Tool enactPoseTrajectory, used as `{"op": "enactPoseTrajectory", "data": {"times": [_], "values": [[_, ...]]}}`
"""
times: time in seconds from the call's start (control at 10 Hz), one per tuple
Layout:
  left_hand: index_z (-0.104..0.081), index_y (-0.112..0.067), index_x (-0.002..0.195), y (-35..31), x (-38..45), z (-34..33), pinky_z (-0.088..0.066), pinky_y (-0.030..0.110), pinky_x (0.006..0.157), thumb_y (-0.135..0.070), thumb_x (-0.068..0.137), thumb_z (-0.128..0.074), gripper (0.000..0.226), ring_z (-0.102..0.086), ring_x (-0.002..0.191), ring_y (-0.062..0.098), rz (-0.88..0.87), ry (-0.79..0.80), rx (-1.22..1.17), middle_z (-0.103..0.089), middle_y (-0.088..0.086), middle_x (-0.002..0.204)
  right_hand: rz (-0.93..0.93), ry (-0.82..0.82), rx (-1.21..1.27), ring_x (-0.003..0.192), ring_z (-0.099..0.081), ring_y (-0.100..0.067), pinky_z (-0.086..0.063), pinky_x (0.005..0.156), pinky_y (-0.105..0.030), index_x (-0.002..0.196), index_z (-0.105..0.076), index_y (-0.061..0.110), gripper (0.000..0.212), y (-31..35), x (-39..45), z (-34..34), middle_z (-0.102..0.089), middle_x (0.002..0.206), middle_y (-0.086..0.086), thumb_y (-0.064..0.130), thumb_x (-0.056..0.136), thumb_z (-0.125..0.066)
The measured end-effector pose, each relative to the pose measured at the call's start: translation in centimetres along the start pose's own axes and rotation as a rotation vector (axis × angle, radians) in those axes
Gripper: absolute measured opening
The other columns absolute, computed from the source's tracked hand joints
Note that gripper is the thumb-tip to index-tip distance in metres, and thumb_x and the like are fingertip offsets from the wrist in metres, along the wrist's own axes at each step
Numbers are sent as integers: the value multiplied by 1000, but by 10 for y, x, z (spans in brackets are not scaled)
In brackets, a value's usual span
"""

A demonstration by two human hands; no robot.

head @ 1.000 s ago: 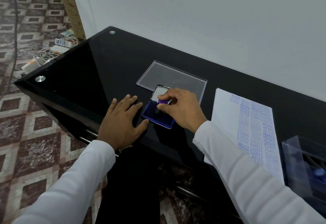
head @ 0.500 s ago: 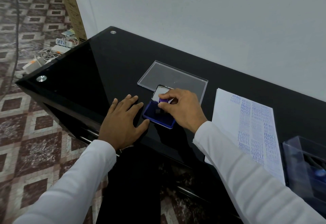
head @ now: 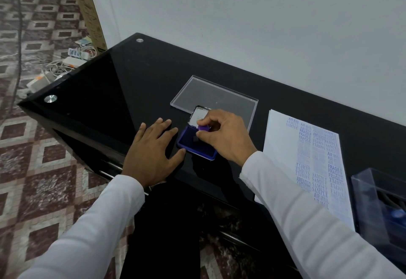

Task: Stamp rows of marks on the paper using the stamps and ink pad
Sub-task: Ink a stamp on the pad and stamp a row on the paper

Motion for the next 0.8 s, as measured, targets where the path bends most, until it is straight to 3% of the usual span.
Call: {"op": "enactPoseTrajectory", "data": {"times": [0.2, 0.5, 0.7, 0.8], "values": [[-45, -30, 148, 1, 0, -2, -6, 46, 125, -74, 87, -28, 78, -19, 152, 16, 0, -5, 11, -33, -3, 161, 4, -7, -8, 86, -62, -7, -51, 75, -18, 93, -69, 25, 19, 0, -1, 0, -65, 99, 9, 21, 78, -81], [-45, -29, 149, -1, 0, 1, -7, 47, 125, -75, 85, -23, 81, -19, 153, 16, -2, -2, 0, -32, -3, 162, 9, -38, -16, 87, -60, -5, -51, 81, -17, 113, -73, 24, 27, -3, 2, 0, -66, 111, 10, 25, 86, -76], [-44, -29, 149, -1, -1, 0, -7, 48, 125, -75, 85, -23, 81, -19, 153, 17, -1, -1, 3, -32, -2, 162, 8, -40, -16, 89, -62, -8, -55, 85, -23, 115, -73, 25, 29, -5, 3, -2, -67, 114, 9, 26, 86, -75], [-45, -29, 149, 0, 0, 0, -8, 48, 125, -75, 85, -24, 81, -19, 152, 17, 0, -1, 6, -33, -2, 162, 10, -42, -9, 84, -60, -3, -50, 79, -14, 111, -74, 25, 27, -5, 2, 0, -66, 109, 12, 26, 84, -78]]}}
Point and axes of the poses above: each hand's wrist, its own x-axis towards the middle knuckle, its own z-axis out of the back of the hand, y = z × x, the point moved 4 cm from there along x, towards the middle knuckle
